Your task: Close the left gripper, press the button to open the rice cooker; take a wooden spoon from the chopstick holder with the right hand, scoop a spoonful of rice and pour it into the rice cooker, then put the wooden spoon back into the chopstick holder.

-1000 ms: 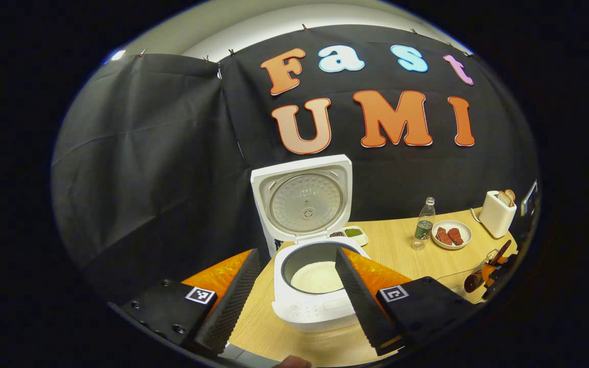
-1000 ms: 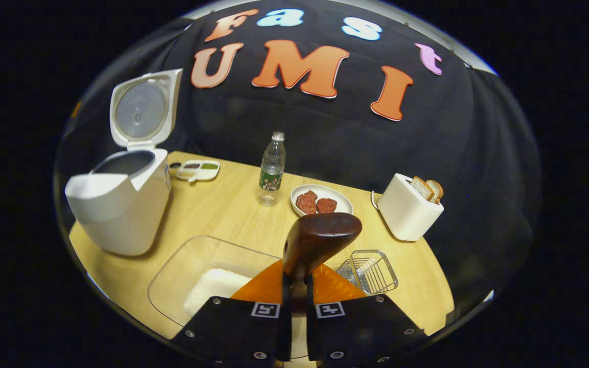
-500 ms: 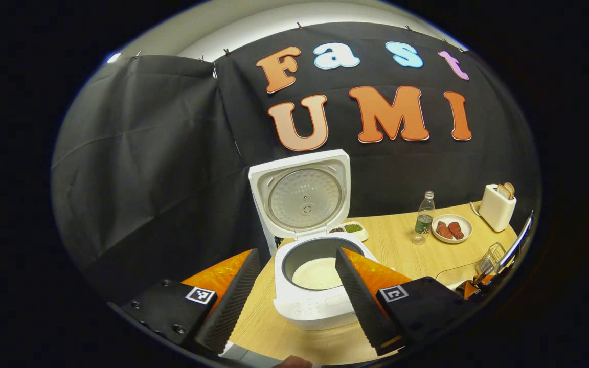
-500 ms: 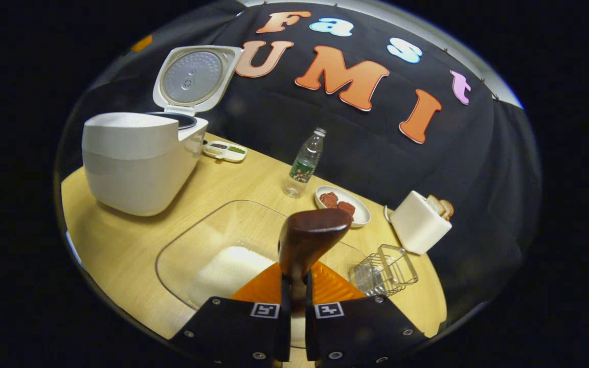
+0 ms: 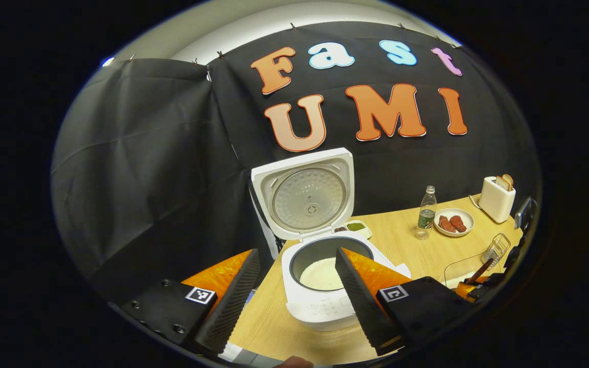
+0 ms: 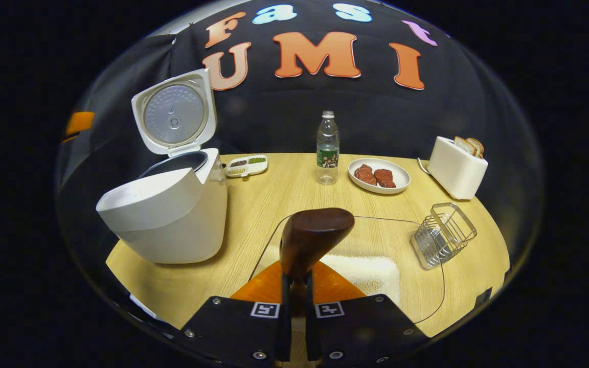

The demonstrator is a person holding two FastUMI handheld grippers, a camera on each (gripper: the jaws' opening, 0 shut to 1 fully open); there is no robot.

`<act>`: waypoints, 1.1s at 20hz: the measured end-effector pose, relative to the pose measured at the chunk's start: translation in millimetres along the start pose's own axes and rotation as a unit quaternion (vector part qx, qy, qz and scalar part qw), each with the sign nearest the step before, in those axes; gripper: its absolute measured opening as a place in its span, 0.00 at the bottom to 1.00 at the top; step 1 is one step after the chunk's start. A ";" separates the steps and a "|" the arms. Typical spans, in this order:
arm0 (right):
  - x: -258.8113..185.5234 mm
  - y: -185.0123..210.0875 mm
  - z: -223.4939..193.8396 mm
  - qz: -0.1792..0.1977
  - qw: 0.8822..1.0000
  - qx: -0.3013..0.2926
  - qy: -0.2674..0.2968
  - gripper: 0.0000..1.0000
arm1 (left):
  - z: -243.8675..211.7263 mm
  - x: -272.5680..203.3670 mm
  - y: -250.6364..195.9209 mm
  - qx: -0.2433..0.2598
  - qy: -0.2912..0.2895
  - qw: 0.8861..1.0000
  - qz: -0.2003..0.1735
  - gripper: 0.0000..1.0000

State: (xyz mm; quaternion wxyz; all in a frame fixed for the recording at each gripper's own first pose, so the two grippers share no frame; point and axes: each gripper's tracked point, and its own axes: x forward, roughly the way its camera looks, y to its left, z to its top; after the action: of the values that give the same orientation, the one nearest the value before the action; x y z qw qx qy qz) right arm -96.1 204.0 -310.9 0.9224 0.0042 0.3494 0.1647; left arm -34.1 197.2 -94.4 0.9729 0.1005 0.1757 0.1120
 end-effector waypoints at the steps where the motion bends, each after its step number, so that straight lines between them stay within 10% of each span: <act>1: 0.4 -1.6 -0.6 0.000 1.000 0.019 0.006 0.11 | -0.3 1.2 1.8 -0.001 0.000 1.000 -0.001 0.97; 11: 10.7 -28.2 -8.8 0.030 0.965 0.247 0.081 0.11 | 0.8 1.9 14.1 -0.001 -0.002 1.000 0.013 1.00; 22: 2.2 -64.2 17.3 0.141 0.863 0.479 0.079 0.11 | 11.8 1.7 -9.5 0.002 -0.010 1.000 0.003 1.00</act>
State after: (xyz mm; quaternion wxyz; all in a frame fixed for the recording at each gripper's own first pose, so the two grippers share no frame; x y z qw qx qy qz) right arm -64.1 145.8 -307.2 0.7431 0.4819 0.4524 0.1049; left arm -26.5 186.8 -86.2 0.9741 0.1044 0.1655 0.1135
